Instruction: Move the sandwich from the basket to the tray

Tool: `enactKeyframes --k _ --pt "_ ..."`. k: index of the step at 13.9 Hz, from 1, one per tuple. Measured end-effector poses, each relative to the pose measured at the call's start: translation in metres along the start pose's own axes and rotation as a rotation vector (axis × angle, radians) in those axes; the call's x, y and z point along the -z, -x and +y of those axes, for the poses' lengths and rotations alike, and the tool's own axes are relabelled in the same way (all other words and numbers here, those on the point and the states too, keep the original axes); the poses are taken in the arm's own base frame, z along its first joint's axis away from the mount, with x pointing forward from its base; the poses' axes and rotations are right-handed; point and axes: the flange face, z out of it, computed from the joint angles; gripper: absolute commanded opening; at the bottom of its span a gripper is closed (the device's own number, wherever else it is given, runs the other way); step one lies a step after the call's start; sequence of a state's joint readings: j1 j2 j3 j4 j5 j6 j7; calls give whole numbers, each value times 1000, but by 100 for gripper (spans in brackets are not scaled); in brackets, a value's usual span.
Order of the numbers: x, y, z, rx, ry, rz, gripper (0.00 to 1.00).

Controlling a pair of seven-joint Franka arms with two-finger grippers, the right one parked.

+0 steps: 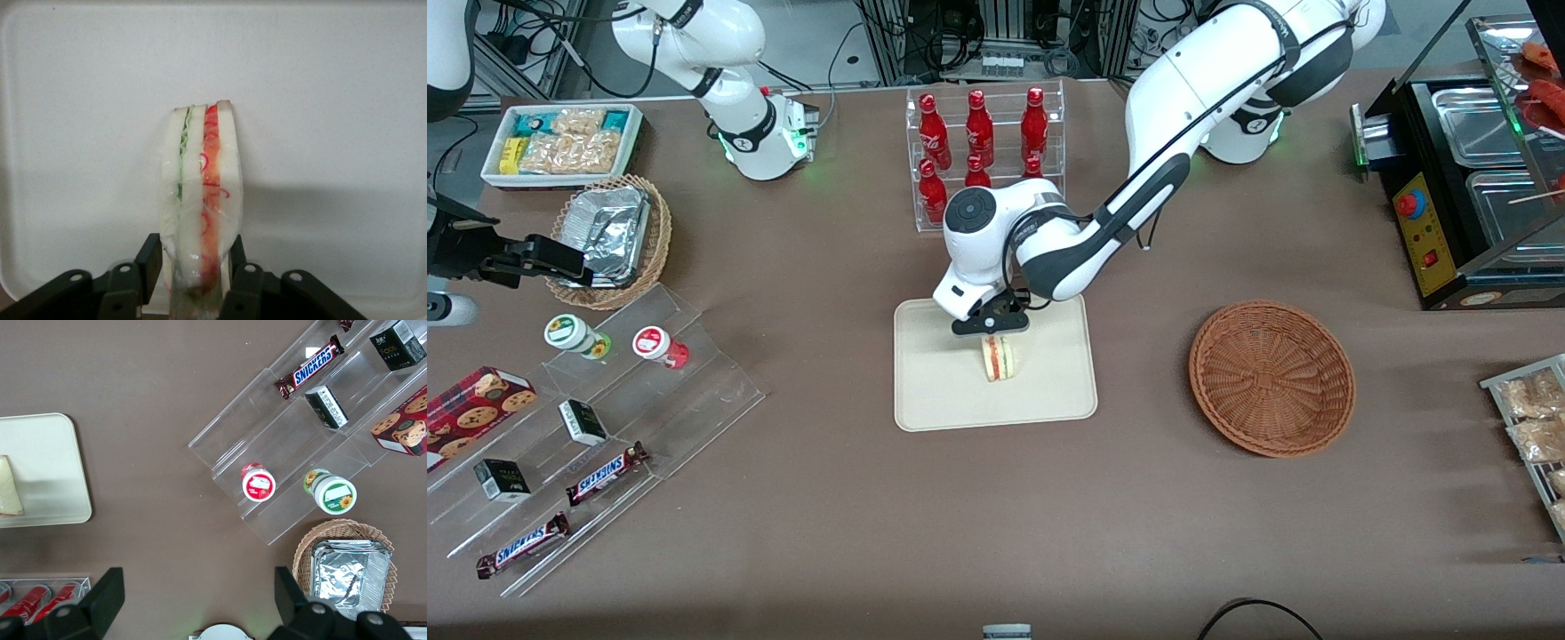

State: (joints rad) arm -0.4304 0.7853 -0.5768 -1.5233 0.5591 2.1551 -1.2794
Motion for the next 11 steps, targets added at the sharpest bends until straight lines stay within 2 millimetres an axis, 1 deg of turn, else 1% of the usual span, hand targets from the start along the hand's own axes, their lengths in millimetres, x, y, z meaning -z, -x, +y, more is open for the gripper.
enactKeyframes --k 2,4,5,7,9,11 --pt "23 -9 -1 21 3 18 100" --pt "59 -14 -5 61 6 20 100" --pt "79 -20 -13 95 0 17 100" --pt "123 -41 -40 189 -14 8 100" --pt "169 -60 -76 273 -45 1 100" --pt "209 -76 -115 282 -69 -24 100"
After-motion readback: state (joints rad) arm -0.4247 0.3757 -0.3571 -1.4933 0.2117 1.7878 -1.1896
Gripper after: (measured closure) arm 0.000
